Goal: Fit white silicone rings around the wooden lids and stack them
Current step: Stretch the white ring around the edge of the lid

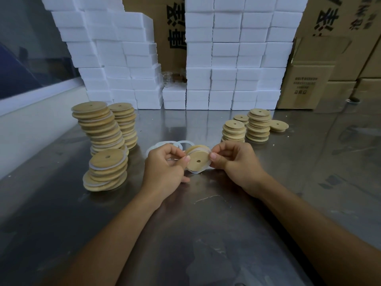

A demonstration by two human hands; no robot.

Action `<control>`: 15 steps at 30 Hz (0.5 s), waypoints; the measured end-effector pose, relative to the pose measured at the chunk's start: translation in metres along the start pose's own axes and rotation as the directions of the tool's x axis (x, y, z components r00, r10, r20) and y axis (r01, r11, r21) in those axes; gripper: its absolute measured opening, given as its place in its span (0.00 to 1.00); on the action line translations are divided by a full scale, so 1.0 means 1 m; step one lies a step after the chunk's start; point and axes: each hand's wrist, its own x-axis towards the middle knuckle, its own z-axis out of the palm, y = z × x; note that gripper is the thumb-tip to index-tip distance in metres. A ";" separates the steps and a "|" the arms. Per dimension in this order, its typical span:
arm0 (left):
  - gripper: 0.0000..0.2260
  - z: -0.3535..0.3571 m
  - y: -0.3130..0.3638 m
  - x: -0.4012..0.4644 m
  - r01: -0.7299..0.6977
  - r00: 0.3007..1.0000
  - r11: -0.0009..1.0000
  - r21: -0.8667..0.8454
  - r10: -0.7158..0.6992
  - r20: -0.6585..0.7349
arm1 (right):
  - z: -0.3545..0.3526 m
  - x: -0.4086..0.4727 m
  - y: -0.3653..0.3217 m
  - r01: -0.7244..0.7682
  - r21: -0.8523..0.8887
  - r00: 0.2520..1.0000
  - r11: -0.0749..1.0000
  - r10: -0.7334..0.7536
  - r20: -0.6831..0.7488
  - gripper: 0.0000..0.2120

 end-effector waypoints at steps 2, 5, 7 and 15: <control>0.11 0.001 0.000 -0.001 -0.022 1.000 1.000 0.016 0.022 0.012 | 0.000 0.000 0.000 0.050 -0.039 0.998 0.998 -0.051 -0.029 0.06; 0.11 0.002 -0.002 -0.002 -0.089 0.996 0.993 0.072 0.088 0.004 | -0.001 0.001 0.000 0.118 -0.130 0.991 0.985 -0.125 -0.048 0.09; 0.11 0.002 -0.002 -0.002 -0.187 0.982 0.970 0.156 0.189 0.001 | -0.001 0.001 0.000 0.170 -0.211 0.982 0.963 -0.184 -0.048 0.10; 0.03 0.002 0.010 -0.012 -0.535 0.839 0.783 0.317 0.536 0.092 | 0.009 -0.007 -0.014 0.465 -0.503 0.880 0.729 -0.442 0.173 0.06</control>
